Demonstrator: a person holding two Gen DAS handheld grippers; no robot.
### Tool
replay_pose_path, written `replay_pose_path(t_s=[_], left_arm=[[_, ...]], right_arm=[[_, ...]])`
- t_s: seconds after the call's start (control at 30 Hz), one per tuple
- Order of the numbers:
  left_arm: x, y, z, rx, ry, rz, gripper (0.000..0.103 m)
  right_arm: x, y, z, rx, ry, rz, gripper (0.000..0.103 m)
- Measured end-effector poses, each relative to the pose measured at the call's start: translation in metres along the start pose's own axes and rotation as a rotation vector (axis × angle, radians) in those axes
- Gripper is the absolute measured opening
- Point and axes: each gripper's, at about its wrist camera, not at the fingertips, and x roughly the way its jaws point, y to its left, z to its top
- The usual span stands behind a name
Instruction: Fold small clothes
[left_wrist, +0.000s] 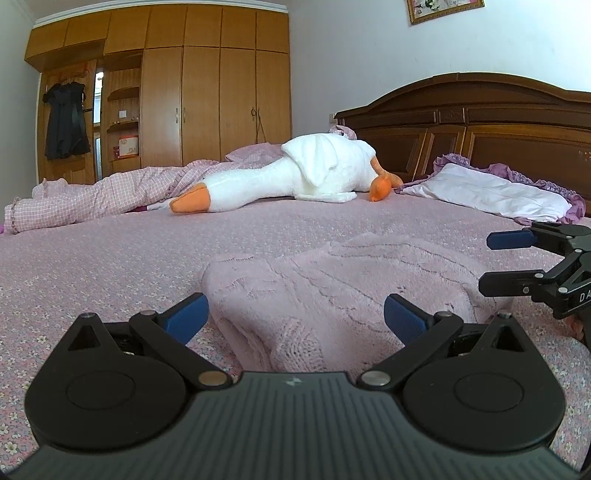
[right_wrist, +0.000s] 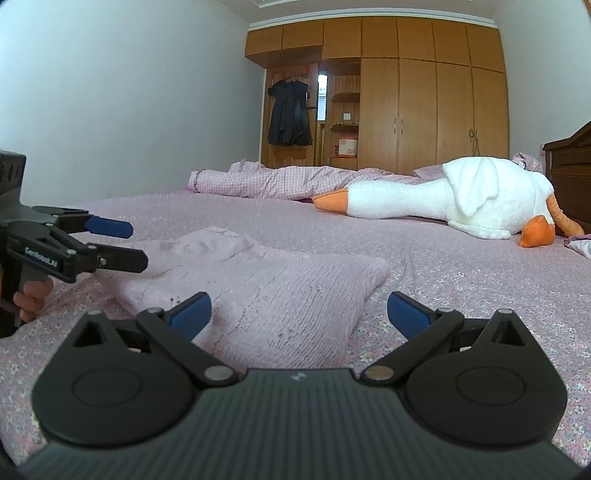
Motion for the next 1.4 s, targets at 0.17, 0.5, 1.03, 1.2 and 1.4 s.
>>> replay_pose_path(t_s=[0.17, 0.5, 1.03, 1.2, 1.4], left_arm=[[0.0006, 0.0002, -0.0002, 0.001, 0.002, 0.003, 0.103], [0.0001, 0.0018, -0.0013, 0.0, 0.007, -0.002, 0.103], [0.0019, 0.0052, -0.0007, 0.0, 0.012, -0.01, 0.103], [0.002, 0.0053, -0.0007, -0.001, 0.013, -0.01, 0.103], [0.0017, 0.0052, -0.0005, 0.0, 0.013, -0.009, 0.103]], right_arm=[[-0.0001, 0.0013, -0.0003, -0.004, 0.004, 0.001, 0.103], [0.0005, 0.0016, -0.0007, -0.006, 0.009, 0.001, 0.103], [0.0016, 0.0022, -0.0012, -0.018, 0.023, 0.003, 0.103], [0.0024, 0.0014, -0.0016, -0.022, 0.027, 0.005, 0.103], [0.0034, 0.0012, -0.0011, -0.024, 0.032, 0.006, 0.103]])
